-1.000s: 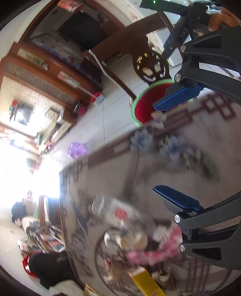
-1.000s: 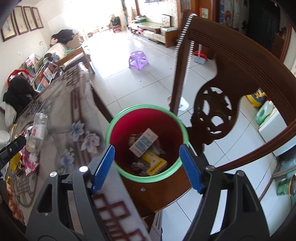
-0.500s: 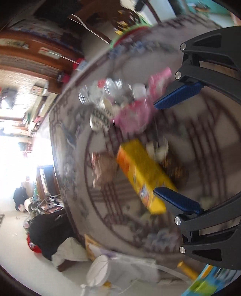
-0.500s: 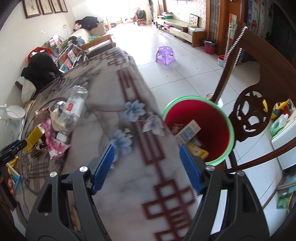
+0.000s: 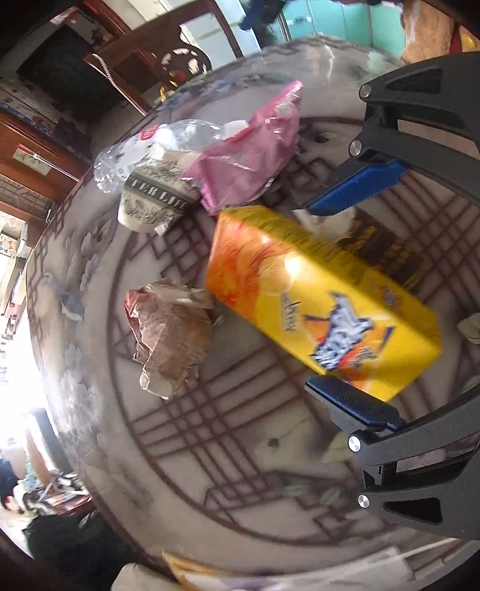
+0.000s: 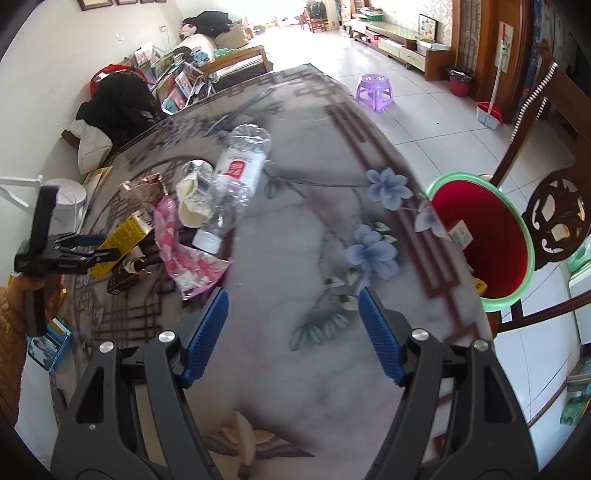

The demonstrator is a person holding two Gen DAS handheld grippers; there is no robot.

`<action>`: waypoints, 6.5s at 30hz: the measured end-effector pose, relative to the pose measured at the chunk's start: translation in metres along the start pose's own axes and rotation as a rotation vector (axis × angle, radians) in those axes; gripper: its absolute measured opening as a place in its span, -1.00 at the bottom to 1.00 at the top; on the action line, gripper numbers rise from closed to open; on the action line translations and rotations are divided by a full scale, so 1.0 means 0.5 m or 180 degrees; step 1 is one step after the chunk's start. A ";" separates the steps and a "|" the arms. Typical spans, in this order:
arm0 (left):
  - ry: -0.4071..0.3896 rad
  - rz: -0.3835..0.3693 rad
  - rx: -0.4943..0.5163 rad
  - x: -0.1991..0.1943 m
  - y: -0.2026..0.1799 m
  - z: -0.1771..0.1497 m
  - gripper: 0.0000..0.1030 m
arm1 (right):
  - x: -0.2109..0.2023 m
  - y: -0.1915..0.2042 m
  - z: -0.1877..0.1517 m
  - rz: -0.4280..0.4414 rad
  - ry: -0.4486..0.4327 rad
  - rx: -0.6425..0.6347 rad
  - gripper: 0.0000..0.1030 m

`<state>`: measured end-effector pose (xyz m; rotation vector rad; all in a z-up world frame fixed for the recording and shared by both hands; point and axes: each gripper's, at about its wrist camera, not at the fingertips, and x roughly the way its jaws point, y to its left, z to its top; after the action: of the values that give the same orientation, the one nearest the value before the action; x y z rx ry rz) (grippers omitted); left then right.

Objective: Collect trash
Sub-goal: 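Move both tools back over the table toward the orange carton and pink wrapper, then grasp the orange drink carton with the left tool while the right tool grasps the pink wrapper, then carry the orange carton and pink wrapper to the red bin with both tools, then open the right tool over the bin to drop the pink wrapper, then lower the orange carton into the bin and open the left tool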

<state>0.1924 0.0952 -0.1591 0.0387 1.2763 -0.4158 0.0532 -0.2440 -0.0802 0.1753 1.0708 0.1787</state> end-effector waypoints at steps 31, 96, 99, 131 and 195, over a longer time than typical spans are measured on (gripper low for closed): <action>-0.0666 -0.0024 -0.1540 -0.039 0.020 -0.158 0.22 | 0.258 0.278 0.071 0.0396 0.0721 -0.1272 0.04; -0.1456 0.0320 -0.0528 -0.181 -0.518 -0.102 0.19 | -0.116 -0.099 -0.032 0.0572 -0.0221 -0.0225 -0.67; -0.1436 0.0309 -0.0498 -0.173 -0.538 -0.092 0.19 | -0.120 -0.127 -0.031 0.0552 -0.0225 -0.0173 -0.67; -0.1141 0.0300 -0.0350 -0.047 -0.716 0.023 0.19 | -0.112 -0.380 0.011 0.0428 -0.0184 0.0155 -0.67; -0.0700 -0.0200 0.0106 0.123 -0.905 0.216 0.52 | -0.150 -0.718 0.034 -0.0672 -0.0469 0.1217 0.27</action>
<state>0.1592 -0.3684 -0.0936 -0.0185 1.0560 -0.4819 0.0546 -0.6108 -0.0901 0.4104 0.9611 -0.2287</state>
